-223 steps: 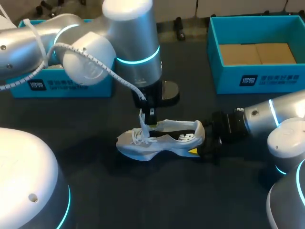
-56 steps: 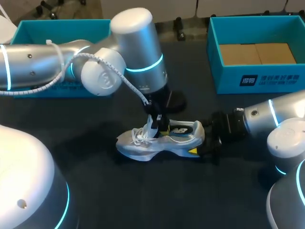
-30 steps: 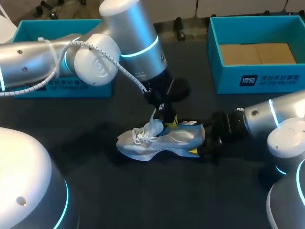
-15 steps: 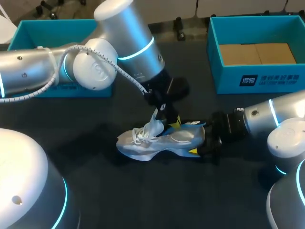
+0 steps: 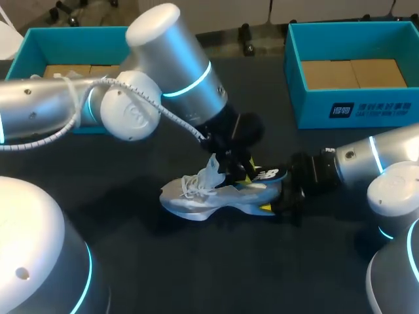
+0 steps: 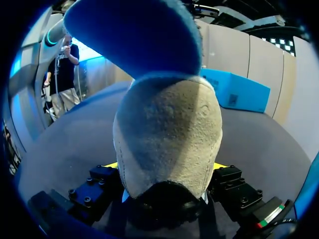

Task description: Take the shoe out of the shoebox, open the shoe tongue, remove and reinsert the insole, then place the shoe into the shoebox

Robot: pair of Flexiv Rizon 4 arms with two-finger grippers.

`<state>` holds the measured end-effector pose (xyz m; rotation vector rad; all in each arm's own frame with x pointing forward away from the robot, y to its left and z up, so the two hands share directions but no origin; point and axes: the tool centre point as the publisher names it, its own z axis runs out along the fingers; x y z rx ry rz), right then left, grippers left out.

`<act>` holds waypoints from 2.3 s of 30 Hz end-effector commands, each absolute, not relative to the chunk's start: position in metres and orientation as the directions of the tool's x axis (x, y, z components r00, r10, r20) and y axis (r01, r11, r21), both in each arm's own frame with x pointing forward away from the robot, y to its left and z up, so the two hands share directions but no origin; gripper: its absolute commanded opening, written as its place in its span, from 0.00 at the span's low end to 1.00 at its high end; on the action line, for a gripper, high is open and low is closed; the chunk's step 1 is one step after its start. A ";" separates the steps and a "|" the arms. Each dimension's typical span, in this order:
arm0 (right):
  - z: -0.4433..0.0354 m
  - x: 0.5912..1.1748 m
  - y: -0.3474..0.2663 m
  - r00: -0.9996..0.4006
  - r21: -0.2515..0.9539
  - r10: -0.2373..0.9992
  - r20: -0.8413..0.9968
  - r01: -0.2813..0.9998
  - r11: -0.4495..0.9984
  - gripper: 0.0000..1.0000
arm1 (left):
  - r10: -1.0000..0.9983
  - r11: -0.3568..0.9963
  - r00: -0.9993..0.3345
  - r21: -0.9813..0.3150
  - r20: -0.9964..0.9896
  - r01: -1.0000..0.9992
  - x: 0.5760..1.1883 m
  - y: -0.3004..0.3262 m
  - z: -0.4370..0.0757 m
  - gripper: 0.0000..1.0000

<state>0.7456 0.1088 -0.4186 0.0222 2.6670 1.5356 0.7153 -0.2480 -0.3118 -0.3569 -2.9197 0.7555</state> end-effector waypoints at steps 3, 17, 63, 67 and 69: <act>-0.418 0.746 0.110 -0.998 0.862 0.044 -0.048 -0.019 0.506 0.00 | 0.214 0.836 -0.977 -0.513 -0.021 0.194 0.710 -0.241 -0.313 0.47; -0.418 0.746 0.110 -0.998 0.862 0.044 -0.048 -0.019 0.506 0.00 | 0.146 0.810 -0.985 -0.560 -0.097 0.175 0.704 -0.247 -0.321 0.46; -0.418 0.746 0.110 -0.998 0.862 0.044 -0.048 -0.019 0.506 0.00 | -0.062 0.808 -0.923 -0.562 -0.379 0.176 0.732 -0.266 -0.344 0.42; -0.418 0.746 0.110 -0.998 0.862 0.044 -0.048 -0.019 0.506 0.00 | -0.043 0.804 -0.922 -0.560 -0.385 0.197 0.730 -0.267 -0.346 0.32; -0.418 0.746 0.110 -0.998 0.862 0.044 -0.048 -0.019 0.506 0.00 | -0.039 0.803 -0.924 -0.562 -0.381 0.198 0.730 -0.267 -0.347 0.11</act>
